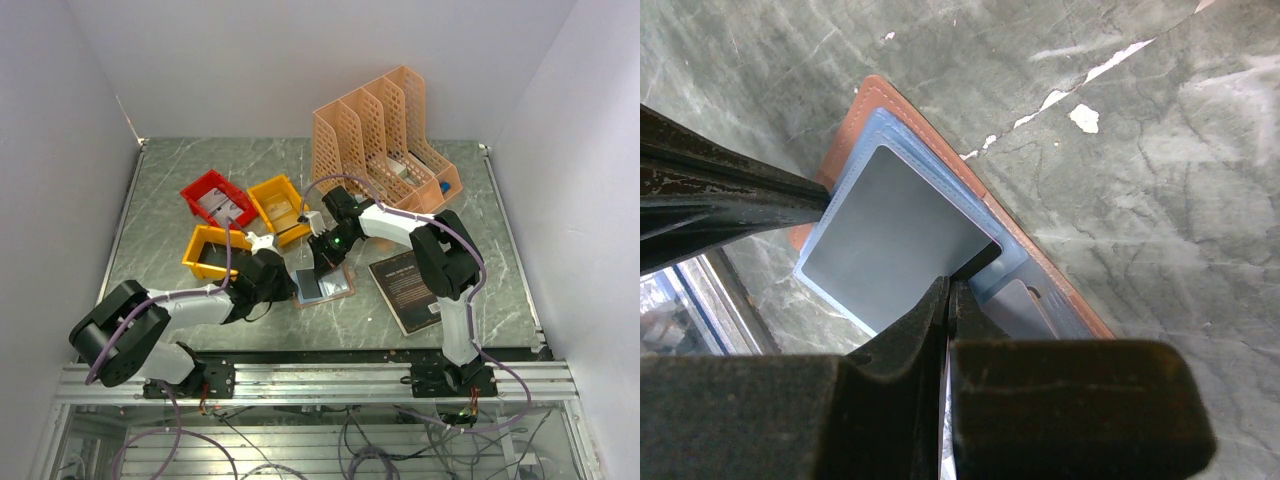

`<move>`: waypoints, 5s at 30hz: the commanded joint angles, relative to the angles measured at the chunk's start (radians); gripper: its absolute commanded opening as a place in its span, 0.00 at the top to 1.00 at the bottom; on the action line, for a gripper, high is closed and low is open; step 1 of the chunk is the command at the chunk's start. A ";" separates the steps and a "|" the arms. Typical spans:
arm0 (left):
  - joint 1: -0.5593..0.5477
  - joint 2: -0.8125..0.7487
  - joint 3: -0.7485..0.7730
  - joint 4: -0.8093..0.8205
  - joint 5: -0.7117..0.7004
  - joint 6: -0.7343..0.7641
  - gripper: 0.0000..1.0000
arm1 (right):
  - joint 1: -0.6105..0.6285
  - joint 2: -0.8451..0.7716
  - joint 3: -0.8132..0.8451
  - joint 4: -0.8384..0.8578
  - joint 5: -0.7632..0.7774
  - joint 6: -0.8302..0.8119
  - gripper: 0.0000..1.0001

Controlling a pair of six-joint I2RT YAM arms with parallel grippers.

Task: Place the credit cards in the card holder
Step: Turn over the card slot in the card holder, then move the storage box to the center of the board.

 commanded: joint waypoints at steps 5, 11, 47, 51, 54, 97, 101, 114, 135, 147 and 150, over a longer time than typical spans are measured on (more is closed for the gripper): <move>0.007 0.020 0.037 0.039 0.023 0.010 0.93 | 0.009 0.043 0.003 -0.010 0.055 -0.019 0.99; 0.006 0.007 0.033 0.074 0.050 0.013 0.93 | 0.008 0.042 0.004 -0.010 0.055 -0.020 0.99; 0.005 0.024 0.089 -0.019 0.046 0.029 0.57 | -0.022 -0.072 0.030 -0.050 0.033 -0.048 0.77; -0.004 0.030 0.113 -0.050 0.031 0.045 0.54 | -0.046 -0.105 0.029 -0.056 0.015 -0.055 0.76; -0.013 0.034 0.139 -0.081 0.015 0.060 0.52 | -0.067 -0.120 0.025 -0.054 0.008 -0.055 0.76; -0.113 0.066 0.225 0.007 -0.025 0.199 0.81 | -0.224 -0.235 -0.049 -0.010 -0.228 -0.082 0.81; -0.099 -0.008 0.230 -0.096 -0.094 0.245 0.81 | -0.223 -0.237 -0.049 -0.012 -0.238 -0.087 0.81; 0.008 -0.111 0.248 -0.265 -0.137 0.315 0.79 | -0.224 -0.249 -0.055 -0.007 -0.246 -0.098 0.81; 0.180 0.001 0.508 -0.512 -0.058 0.530 0.73 | -0.223 -0.265 -0.057 -0.006 -0.233 -0.113 0.81; 0.272 0.013 0.512 -0.516 0.031 0.518 0.68 | -0.223 -0.289 -0.068 0.001 -0.233 -0.130 0.82; 0.300 0.008 0.465 -0.489 0.078 0.487 0.69 | -0.223 -0.287 -0.066 -0.004 -0.235 -0.133 0.82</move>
